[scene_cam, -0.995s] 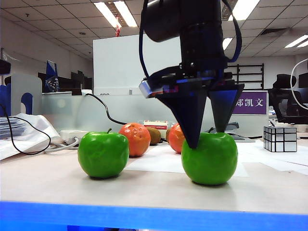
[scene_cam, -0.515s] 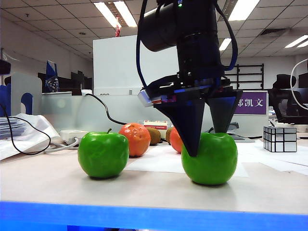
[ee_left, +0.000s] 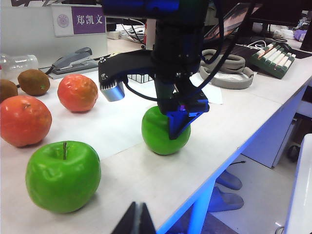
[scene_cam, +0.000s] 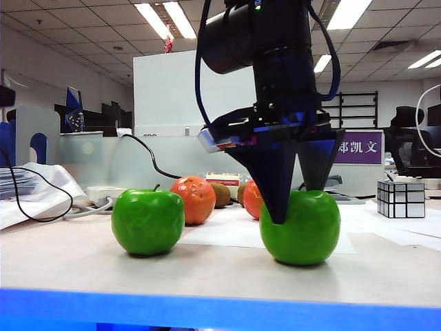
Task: Put the same fruits together.
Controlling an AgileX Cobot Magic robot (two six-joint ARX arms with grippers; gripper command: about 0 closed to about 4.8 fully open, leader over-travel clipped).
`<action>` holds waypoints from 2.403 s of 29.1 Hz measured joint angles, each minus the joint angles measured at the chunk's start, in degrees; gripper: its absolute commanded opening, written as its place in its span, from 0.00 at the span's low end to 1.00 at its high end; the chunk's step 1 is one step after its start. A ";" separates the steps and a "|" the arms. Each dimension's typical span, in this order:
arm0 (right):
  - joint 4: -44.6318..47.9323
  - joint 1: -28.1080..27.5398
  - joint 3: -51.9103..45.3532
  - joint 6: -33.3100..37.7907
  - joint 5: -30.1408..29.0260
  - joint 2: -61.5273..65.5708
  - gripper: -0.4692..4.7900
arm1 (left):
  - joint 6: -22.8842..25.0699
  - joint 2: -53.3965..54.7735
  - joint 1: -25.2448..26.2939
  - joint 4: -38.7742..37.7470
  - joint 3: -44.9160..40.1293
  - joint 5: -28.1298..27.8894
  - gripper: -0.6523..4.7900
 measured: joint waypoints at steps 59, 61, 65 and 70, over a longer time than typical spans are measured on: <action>12.39 2.84 1.42 0.57 -6.29 0.90 0.65 | -0.02 0.02 0.00 0.00 0.00 0.02 0.11; 12.41 2.84 1.42 0.57 -6.29 0.90 0.80 | 0.00 0.02 0.00 -0.02 0.00 0.02 0.11; 12.50 2.84 1.42 0.68 -6.25 0.90 1.00 | -0.02 0.00 0.00 0.00 0.00 0.02 0.11; 12.81 2.86 1.44 0.72 -6.08 0.90 1.00 | -0.02 0.02 0.00 -0.04 -0.35 0.02 0.11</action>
